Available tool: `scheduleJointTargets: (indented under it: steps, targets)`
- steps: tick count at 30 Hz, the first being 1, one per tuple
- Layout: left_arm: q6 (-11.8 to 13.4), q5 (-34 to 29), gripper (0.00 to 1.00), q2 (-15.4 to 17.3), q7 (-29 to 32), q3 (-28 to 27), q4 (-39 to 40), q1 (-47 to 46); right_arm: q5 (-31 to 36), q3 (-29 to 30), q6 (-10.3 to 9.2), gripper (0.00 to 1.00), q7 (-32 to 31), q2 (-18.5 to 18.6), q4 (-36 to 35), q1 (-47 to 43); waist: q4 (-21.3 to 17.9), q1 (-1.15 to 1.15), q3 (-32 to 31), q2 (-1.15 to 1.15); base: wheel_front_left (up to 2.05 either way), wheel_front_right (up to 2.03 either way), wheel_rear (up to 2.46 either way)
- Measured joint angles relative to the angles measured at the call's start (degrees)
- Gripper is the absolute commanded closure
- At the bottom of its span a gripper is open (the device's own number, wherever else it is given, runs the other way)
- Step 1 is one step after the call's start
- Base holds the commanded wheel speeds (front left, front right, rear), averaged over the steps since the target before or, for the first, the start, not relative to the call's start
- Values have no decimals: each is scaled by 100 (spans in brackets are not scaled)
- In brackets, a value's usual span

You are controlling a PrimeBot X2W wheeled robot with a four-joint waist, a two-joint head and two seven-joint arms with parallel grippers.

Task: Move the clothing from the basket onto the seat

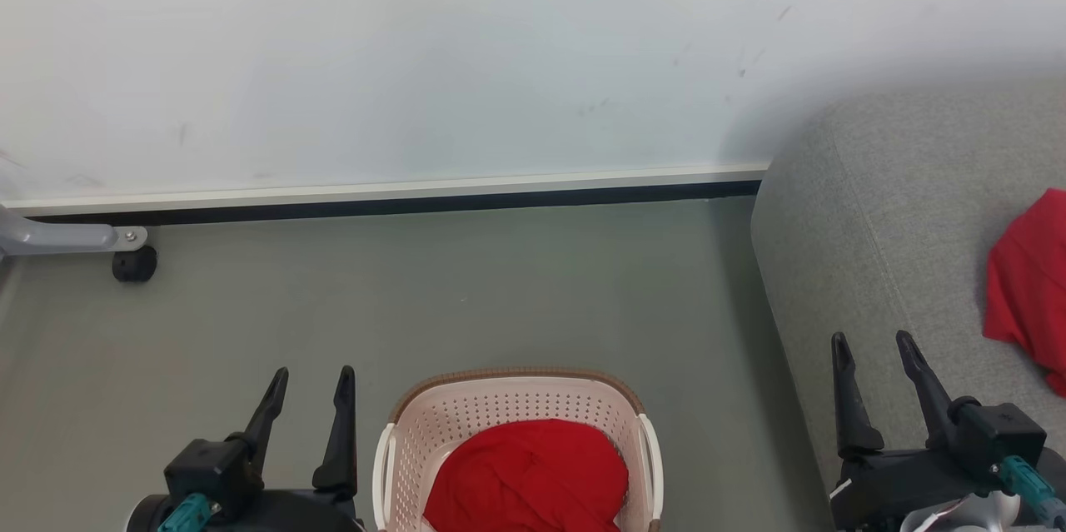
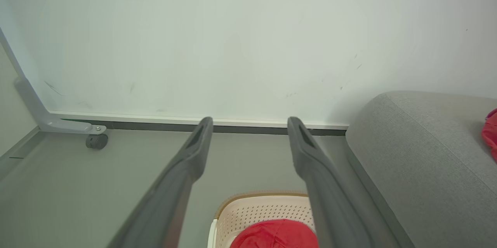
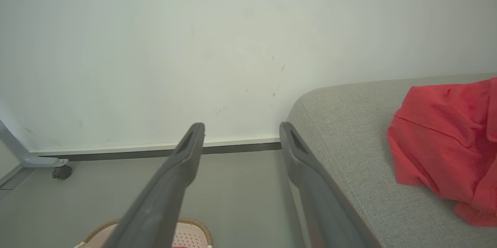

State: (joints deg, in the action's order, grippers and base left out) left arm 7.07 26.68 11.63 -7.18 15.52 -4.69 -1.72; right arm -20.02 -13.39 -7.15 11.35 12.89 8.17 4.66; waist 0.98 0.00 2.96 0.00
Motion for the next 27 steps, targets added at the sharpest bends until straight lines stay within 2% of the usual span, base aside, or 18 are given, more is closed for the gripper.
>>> scheduleJointTargets:
  steps: [16,27]
  targets:
    - [4,-178,0,-73,37,-80,122,4,142,132,0,0,-182,-85,-249,-76,18,0,12,0,0,0,0]
    - [5,-410,0,-98,60,-21,377,-259,192,158,0,0,-325,-102,-798,-30,-27,0,396,0,0,0,0]
